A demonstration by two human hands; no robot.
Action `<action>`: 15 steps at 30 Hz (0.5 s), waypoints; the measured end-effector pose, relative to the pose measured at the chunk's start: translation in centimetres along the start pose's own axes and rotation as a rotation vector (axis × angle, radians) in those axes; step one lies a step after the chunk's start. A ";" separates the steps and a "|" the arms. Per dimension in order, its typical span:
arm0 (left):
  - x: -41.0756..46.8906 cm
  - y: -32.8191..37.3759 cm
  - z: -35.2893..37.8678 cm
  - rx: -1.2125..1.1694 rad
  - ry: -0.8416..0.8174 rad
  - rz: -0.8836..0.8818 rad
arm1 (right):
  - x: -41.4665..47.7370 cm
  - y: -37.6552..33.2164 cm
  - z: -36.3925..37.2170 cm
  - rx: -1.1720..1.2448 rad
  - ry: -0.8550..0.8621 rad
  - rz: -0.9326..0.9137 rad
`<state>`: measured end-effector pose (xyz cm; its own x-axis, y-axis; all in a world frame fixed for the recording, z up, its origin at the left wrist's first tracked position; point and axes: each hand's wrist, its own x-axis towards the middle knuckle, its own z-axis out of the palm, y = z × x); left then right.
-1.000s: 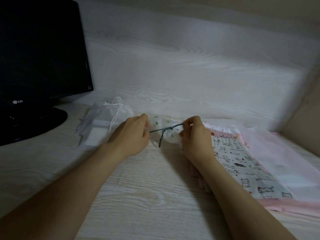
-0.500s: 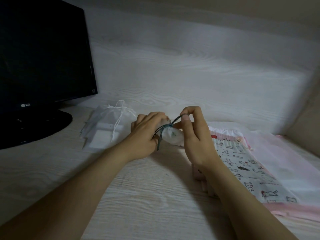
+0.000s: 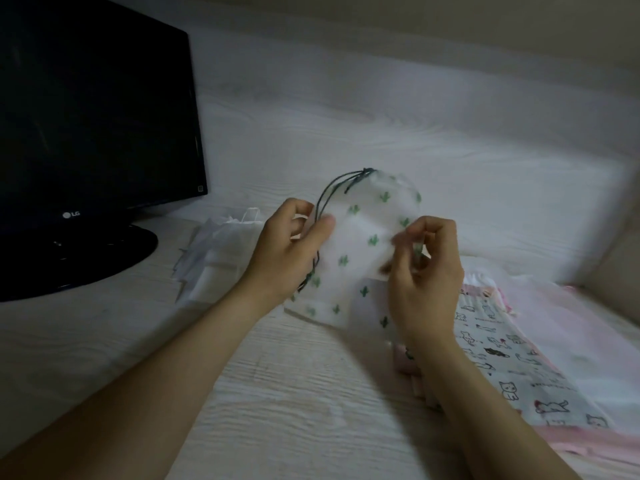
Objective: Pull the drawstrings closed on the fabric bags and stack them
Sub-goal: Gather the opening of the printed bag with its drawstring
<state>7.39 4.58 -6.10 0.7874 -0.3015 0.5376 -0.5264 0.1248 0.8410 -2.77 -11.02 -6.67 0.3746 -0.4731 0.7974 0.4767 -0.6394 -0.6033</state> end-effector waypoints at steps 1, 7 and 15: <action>0.0 0.0 0.0 -0.013 0.008 -0.042 | 0.0 0.2 0.1 -0.005 0.007 0.009; 0.0 0.0 -0.7 0.454 0.251 0.151 | -1.2 1.6 1.5 -0.152 -0.333 0.018; 0.2 -0.7 -2.8 1.264 0.350 -0.070 | -3.0 2.4 4.3 -0.338 -0.755 -0.050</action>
<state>8.83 7.07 -6.40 0.7656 0.0119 0.6432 -0.2657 -0.9047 0.3331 0.70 -8.57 -10.58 0.8500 0.0181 0.5264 0.2874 -0.8535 -0.4346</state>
